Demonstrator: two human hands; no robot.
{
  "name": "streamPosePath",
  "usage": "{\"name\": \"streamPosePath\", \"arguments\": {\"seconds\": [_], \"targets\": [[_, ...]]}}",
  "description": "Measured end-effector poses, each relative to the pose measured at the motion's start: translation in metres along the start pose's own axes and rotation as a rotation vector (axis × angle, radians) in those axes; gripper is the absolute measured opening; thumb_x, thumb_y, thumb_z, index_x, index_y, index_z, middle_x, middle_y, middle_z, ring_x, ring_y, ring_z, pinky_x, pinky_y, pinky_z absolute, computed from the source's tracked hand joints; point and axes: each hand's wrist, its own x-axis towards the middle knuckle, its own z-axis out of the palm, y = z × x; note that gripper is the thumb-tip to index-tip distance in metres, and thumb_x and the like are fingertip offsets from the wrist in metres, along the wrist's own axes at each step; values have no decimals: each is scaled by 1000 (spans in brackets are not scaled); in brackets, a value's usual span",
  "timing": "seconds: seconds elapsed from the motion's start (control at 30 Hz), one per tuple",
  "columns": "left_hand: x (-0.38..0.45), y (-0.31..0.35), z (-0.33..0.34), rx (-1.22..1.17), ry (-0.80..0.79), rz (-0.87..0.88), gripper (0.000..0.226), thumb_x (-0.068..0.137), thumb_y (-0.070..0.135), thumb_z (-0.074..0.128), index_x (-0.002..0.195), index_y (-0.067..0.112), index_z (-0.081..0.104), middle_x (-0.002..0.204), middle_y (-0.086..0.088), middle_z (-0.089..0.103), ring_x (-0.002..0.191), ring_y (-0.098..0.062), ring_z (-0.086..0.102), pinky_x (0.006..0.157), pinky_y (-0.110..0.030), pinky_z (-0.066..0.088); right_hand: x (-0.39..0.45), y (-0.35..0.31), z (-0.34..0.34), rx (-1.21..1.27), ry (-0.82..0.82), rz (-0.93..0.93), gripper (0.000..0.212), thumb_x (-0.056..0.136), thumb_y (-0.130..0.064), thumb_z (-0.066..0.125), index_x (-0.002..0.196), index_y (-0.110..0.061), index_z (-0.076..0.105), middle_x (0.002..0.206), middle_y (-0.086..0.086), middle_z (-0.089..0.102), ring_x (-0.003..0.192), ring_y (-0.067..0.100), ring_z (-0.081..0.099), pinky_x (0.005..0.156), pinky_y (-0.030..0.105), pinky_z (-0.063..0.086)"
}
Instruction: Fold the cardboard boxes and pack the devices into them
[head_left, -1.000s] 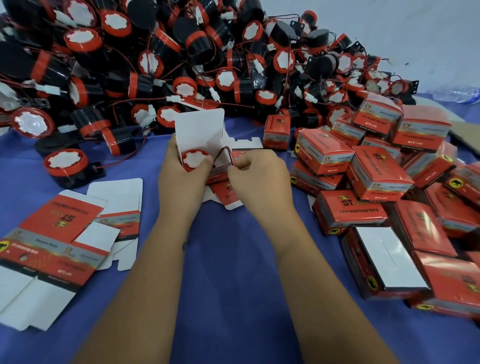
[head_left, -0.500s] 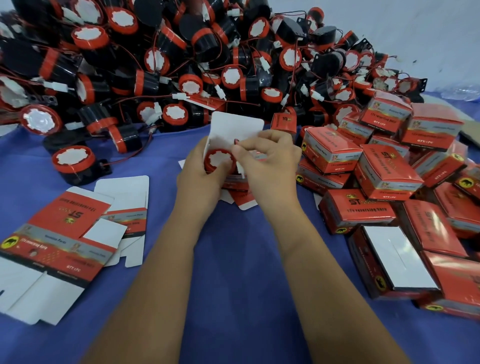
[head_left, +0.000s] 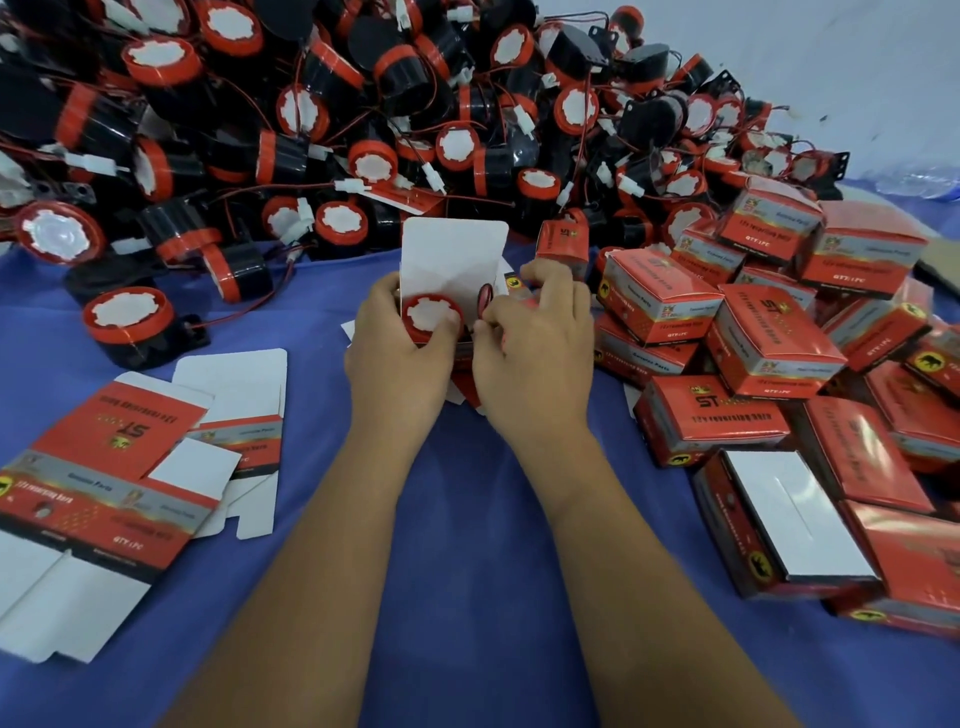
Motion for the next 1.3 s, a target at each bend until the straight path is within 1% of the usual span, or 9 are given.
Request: {"name": "streamPosePath", "arguments": {"seconds": [0.17, 0.3, 0.43, 0.6, 0.83, 0.97, 1.1, 1.23, 1.3], "targets": [[-2, 5, 1, -147, 22, -94, 39, 80, 52, 65, 114, 38, 51, 109, 16, 63, 106, -9, 62, 95, -42, 53, -3, -1, 4, 227, -92, 51, 7, 87, -14, 63, 85, -10, 69, 112, 3, 49, 97, 22, 49, 67, 40, 48], [2, 1, 2, -170, 41, -120, 39, 83, 43, 76, 112, 35, 52, 104, 16, 64, 99, -6, 64, 86, -36, 57, -6, -7, 6, 205, -44, -17, 9, 83, -10, 61, 78, -5, 66, 100, 6, 45, 90, 22, 45, 64, 32, 36], [3, -2, 2, -106, 57, -90, 36, 86, 39, 73, 115, 34, 52, 104, 16, 63, 94, -3, 61, 72, -20, 48, -7, -6, 3, 118, -4, -31, 15, 84, -16, 60, 95, -8, 68, 100, 7, 55, 93, 22, 52, 90, 33, 34], [2, -2, 4, -34, 58, -44, 31, 90, 35, 67, 115, 33, 49, 109, 15, 62, 101, -10, 62, 86, -34, 54, -7, -2, 1, 400, 60, 46, 39, 94, -14, 51, 133, -14, 51, 92, -4, 70, 102, -26, 34, 109, 33, 24], [-1, 9, -1, -257, -15, -198, 43, 85, 50, 46, 113, 22, 61, 109, 4, 68, 109, -23, 63, 96, -50, 52, -1, 1, 8, 446, -39, 216, 32, 93, -14, 62, 123, -17, 53, 92, -7, 73, 108, 15, 58, 110, 33, 28], [3, 7, -5, -473, -20, -274, 36, 100, 33, 38, 107, 20, 70, 96, 2, 74, 79, -4, 70, 62, -21, 56, 0, 0, 8, 523, -70, 309, 38, 88, -9, 65, 120, -23, 48, 94, -16, 69, 110, 16, 57, 103, 49, 41], [3, -1, -8, -232, -54, -96, 36, 95, 10, 48, 118, 35, 61, 108, 20, 65, 94, 5, 62, 69, -9, 50, 1, 5, 7, 582, -27, 339, 73, 84, -4, 67, 145, -28, 35, 131, -11, 53, 120, 13, 43, 105, 29, 39], [6, -6, -6, -206, 71, -59, 35, 92, 10, 57, 103, 43, 61, 123, 1, 60, 112, -21, 61, 86, -38, 57, 2, 10, 5, 601, -85, 257, 39, 86, 0, 62, 114, -26, 64, 115, -11, 63, 116, 11, 50, 101, 32, 44], [5, -5, -7, -228, 75, -19, 40, 90, 2, 57, 89, 41, 63, 118, 6, 62, 109, -18, 62, 84, -38, 58, 0, 13, 5, 617, -100, 260, 33, 86, 6, 57, 98, -20, 72, 105, -11, 66, 113, 12, 55, 99, 36, 47]]}}
